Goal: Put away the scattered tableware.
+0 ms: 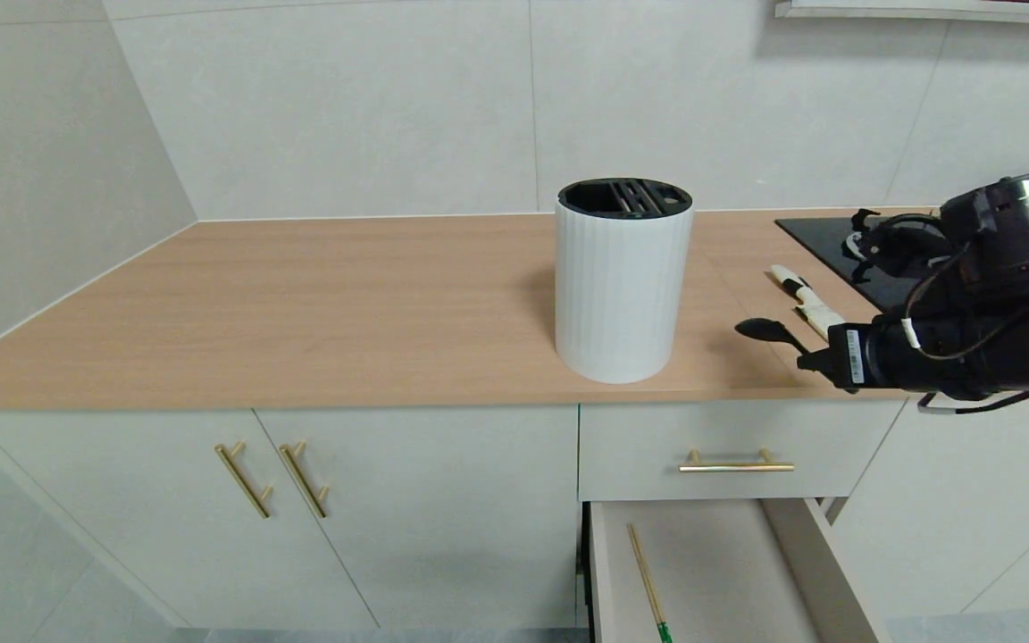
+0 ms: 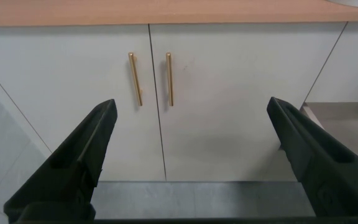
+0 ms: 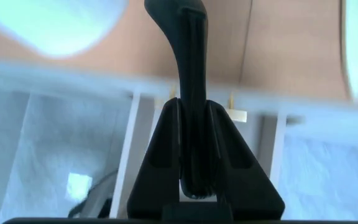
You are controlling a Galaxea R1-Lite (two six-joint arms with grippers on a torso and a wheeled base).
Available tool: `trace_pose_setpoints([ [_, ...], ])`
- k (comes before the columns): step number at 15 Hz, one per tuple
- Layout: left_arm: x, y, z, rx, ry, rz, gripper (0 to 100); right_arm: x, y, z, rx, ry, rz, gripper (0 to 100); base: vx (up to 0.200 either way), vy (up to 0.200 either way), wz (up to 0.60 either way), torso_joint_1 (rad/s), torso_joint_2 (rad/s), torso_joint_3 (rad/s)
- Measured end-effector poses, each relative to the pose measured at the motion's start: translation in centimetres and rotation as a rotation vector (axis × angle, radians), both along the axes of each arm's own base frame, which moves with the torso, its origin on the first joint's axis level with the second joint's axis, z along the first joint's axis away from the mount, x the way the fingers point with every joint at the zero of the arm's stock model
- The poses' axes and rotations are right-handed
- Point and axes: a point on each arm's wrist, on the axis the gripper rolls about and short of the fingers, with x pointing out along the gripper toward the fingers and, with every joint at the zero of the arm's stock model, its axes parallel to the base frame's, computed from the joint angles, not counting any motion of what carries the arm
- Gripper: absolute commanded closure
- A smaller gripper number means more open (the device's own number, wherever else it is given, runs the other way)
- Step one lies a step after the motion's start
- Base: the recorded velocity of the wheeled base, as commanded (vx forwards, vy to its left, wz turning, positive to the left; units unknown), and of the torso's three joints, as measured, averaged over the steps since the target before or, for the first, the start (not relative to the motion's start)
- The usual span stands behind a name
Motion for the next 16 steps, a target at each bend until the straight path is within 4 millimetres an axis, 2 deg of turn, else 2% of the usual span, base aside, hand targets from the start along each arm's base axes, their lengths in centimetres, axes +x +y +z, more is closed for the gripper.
trace_pose_setpoints([
  [2,0.0,0.0,0.0,0.0,0.0,0.0,0,-2.1,-0.2,-0.8,-0.015,0.028,0.002,100,0.0,0.0,0.0,0.0,0.0,0.0],
  [5,0.0,0.0,0.0,0.0,0.0,0.0,0,-3.5,-0.4,-1.8,-0.028,0.052,0.012,100,0.0,0.0,0.0,0.0,0.0,0.0],
  [12,0.0,0.0,0.0,0.0,0.0,0.0,0,-4.1,0.1,-2.2,-0.034,0.065,0.041,100,0.0,0.0,0.0,0.0,0.0,0.0],
  [16,0.0,0.0,0.0,0.0,-0.001,0.0,0,-4.1,0.3,-2.7,-0.041,0.08,0.047,100,0.0,0.0,0.0,-0.127,0.31,0.179],
])
